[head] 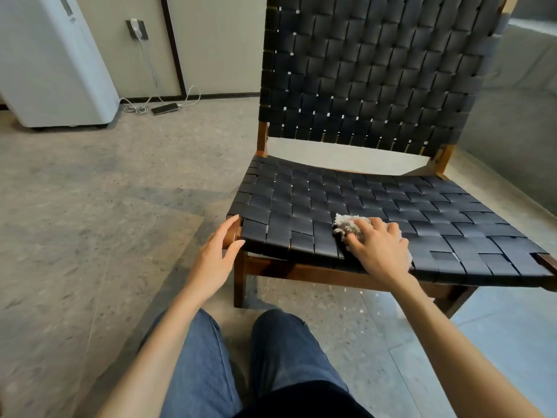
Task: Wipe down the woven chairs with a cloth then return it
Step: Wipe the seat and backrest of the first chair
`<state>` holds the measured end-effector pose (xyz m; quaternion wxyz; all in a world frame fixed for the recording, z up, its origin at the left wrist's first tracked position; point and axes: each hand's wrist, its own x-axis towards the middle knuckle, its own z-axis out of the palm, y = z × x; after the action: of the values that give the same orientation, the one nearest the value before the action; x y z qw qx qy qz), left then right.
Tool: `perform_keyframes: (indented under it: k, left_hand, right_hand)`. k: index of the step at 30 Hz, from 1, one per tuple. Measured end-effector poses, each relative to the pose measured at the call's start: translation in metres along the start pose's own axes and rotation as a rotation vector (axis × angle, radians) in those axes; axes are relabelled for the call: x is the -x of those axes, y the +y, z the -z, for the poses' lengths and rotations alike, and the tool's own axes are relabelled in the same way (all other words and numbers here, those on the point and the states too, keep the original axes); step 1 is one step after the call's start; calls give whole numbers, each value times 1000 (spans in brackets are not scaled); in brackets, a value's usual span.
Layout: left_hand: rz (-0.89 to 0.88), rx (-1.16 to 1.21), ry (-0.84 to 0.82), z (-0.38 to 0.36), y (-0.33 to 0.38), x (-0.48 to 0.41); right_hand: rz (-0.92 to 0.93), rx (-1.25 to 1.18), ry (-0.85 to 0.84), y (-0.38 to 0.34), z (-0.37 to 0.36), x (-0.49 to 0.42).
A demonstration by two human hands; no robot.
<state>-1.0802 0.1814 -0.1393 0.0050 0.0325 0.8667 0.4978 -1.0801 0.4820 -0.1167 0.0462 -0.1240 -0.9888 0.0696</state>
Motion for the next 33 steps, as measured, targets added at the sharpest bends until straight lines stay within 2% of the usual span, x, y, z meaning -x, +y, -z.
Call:
perform_keyframes:
  k: [7, 12, 16, 21, 25, 28, 33]
  left_hand:
    - [33, -7, -4, 4, 7, 0]
    - [63, -11, -3, 5, 10, -1]
    - [67, -27, -7, 5, 9, -2]
    - [75, -118, -20, 7, 13, -3]
    - [10, -472, -18, 6, 20, -1]
    - [15, -664, -9, 4, 25, -4]
    - [-58, -738, 1, -2, 38, -23]
  right_hand:
    - [373, -189, -42, -84, -11, 3]
    - [419, -280, -85, -155, -27, -34]
    - [480, -324, -137, -180, -35, -63]
    - [431, -339, -180, -178, -38, -81]
    - [339, -313, -155, -166, -38, -87]
    - [301, -234, -139, -134, -37, -90]
    - [153, -106, -117, -54, -35, -90]
